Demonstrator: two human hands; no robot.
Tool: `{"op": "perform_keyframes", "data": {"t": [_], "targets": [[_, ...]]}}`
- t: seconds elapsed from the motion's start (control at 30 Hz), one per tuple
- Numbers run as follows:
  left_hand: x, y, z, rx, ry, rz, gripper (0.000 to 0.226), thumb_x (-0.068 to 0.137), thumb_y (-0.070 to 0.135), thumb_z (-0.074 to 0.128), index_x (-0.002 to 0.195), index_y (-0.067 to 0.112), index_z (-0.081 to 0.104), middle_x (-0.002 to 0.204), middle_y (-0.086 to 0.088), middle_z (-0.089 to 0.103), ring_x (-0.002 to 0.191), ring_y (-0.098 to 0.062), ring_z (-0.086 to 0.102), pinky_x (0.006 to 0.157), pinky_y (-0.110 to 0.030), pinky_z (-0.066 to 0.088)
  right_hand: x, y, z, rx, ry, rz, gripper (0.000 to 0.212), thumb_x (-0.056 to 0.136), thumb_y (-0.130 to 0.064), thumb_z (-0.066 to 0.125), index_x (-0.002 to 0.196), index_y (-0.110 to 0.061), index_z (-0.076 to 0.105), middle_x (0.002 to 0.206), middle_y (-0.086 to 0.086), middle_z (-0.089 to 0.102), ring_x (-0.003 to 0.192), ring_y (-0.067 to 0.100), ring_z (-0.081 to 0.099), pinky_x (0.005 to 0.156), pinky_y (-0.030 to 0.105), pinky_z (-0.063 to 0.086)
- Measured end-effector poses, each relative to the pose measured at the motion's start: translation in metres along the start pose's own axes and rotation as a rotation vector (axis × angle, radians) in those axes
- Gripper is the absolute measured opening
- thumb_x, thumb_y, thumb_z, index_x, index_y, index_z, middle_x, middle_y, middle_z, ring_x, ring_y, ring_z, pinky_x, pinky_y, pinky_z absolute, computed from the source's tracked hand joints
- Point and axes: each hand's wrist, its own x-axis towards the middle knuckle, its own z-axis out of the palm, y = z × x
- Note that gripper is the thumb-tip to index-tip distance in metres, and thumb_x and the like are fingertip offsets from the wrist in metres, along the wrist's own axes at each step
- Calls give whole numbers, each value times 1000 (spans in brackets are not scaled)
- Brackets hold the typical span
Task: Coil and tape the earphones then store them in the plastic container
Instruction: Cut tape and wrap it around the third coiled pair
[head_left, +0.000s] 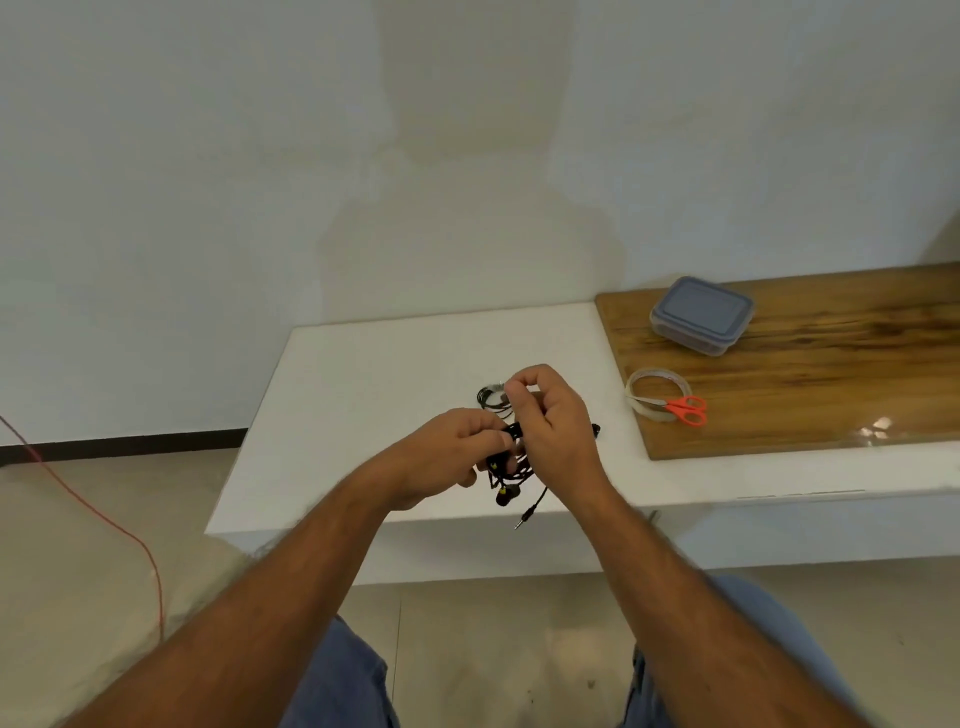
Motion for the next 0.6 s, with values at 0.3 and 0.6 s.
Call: {"op": "perform_keyframes", "data": {"t": [0.3, 0.6], "targets": [[-76, 49, 21, -3, 208, 215, 21, 100, 12, 37, 89, 12, 54, 69, 6, 56, 57, -4, 42, 55, -17, 34, -22, -103, -7, 34, 108, -62, 13, 100, -20, 52, 90, -14, 58, 54, 7, 45, 48, 15, 40, 48, 30, 37], [-156, 80, 47, -123, 443, 421, 40, 104, 31, 36, 76, 7, 53, 68, 4, 51, 58, -3, 42, 56, -11, 35, -66, -199, -11, -167, 39, -273, 13, 100, -18, 49, 93, -13, 58, 52, -10, 47, 42, 5, 42, 46, 17, 34]]}}
